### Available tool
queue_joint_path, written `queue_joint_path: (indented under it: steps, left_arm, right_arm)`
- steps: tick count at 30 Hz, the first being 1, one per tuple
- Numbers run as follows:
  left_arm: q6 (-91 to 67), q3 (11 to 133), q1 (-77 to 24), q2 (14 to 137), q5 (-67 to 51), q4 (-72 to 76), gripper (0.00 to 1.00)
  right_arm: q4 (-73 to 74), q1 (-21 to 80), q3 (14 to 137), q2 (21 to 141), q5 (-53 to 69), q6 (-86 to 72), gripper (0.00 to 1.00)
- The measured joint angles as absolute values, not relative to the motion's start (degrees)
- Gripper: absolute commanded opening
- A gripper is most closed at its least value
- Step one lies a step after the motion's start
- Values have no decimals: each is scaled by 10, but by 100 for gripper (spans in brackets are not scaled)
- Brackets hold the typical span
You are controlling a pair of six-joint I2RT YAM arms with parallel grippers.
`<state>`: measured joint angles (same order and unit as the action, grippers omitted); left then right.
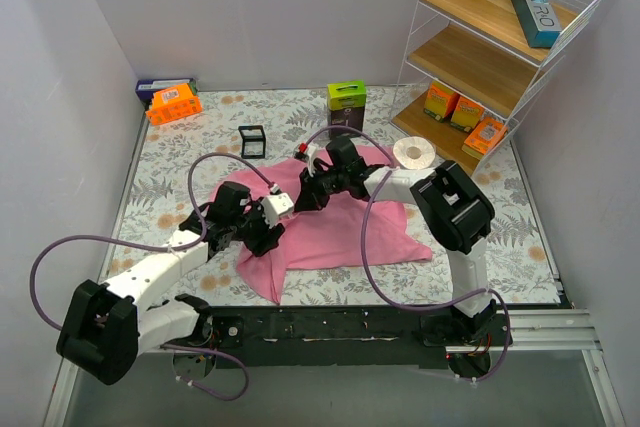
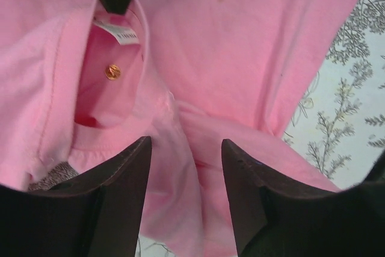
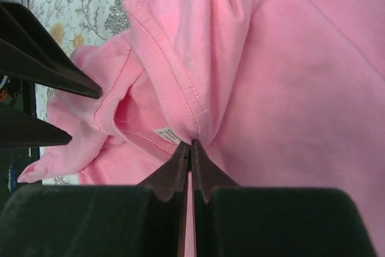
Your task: Remove the brooch from the garment
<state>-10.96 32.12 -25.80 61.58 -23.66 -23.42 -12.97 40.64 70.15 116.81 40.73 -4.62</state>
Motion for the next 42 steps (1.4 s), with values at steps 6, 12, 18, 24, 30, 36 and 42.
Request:
queue_joint_path:
  steps: [6,12,18,24,30,36,42]
  left_arm:
    - [-109,320,-289,648,-192,-175,23]
    - [-103,316,-295,667,-188,-161,0]
    - [-100,320,-298,712,-233,-172,0]
    - [-99,368,-299,730,-269,-214,0]
    - [-96,410,-320,741,-331,-251,0]
    - [-83,422,-335,796,-352,-271,12]
    - [-91,449,-337,827,-360,-314,41]
  right_arm:
    - [-128,404,696,1160,412,-57,8]
    - [-110,385,704,1160,423,-71,8]
    - [-103,379,705,1160,439,-87,8]
    - [-102,372,705,1160,449,-93,9]
    - [-91,351,701,1160,458,-102,10]
    - [-73,349,688,1160,465,-105,17]
    - [-56,345,688,1160,450,-86,43]
